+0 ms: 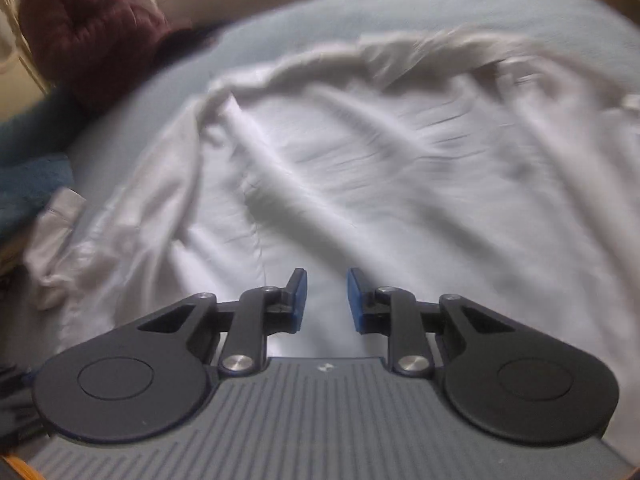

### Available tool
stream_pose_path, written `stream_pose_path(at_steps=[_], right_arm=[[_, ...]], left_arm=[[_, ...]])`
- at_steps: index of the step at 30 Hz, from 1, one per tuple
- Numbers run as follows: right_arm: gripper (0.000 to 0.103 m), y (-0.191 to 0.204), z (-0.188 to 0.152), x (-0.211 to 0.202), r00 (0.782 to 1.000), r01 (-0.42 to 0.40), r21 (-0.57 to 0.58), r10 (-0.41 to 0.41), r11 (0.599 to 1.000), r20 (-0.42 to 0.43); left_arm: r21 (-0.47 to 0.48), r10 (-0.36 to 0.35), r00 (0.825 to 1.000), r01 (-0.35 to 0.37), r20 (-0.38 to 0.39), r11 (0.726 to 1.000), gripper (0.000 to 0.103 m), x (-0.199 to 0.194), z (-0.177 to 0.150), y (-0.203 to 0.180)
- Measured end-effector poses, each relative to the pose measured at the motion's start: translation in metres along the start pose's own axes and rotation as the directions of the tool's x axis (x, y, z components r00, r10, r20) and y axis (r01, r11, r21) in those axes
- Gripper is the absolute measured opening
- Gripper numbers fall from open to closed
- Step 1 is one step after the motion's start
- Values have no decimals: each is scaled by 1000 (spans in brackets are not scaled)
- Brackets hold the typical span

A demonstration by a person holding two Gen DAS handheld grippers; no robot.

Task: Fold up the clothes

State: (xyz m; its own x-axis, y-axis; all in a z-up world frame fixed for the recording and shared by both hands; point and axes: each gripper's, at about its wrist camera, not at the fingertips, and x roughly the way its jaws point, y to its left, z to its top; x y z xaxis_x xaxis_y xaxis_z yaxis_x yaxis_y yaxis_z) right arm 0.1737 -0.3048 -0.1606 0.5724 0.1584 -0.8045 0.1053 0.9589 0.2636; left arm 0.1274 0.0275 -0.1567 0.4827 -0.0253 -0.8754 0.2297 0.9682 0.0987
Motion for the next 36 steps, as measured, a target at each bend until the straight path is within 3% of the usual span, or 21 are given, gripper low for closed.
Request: stream_pose_path(at_steps=[1,3,7,10,16,20,23,25,27,31,34,36], right_arm=[[11,1,7,22,999,23,-14,-23,1000,-33],[7,-4,26,38,999,47,-11,-47,999,-12],[0,-32,71,61,988,153,50,-154,987,24],[0,-62,99,75,984,167,103,-172,981,43],[0,-95,157,101,936,333,108,-342,937,85],[0,-112,191,125,880,460,98,-467,883,82],[1,-116,206,127,860,498,99,-505,862,72],[5,-112,209,116,878,467,135,-476,874,46],[12,-102,204,95,919,380,154,-391,912,50],[22,-63,177,66,992,119,119,-123,986,29],[22,-20,164,95,997,-8,-44,5,999,-75],[22,-3,167,132,993,7,-90,-17,996,-115]], left_arm=[[-15,-6,1000,6,9,1000,34,0,-2,3],[-20,-7,999,8,34,1000,37,0,-8,6],[-12,0,997,0,73,1000,40,2,-16,6],[-33,-5,996,8,87,999,41,2,-18,8],[-77,-24,991,34,130,996,42,2,-24,14],[-89,-36,989,49,146,995,44,3,-26,17],[-105,-50,987,66,150,992,46,4,-25,20],[-118,-56,987,74,150,990,47,5,-24,21],[-133,-61,987,81,151,988,48,6,-24,21],[-140,-54,986,77,157,987,51,6,-26,19],[-127,-50,985,71,165,989,55,8,-26,14],[-118,-44,984,65,171,991,56,8,-27,12]])
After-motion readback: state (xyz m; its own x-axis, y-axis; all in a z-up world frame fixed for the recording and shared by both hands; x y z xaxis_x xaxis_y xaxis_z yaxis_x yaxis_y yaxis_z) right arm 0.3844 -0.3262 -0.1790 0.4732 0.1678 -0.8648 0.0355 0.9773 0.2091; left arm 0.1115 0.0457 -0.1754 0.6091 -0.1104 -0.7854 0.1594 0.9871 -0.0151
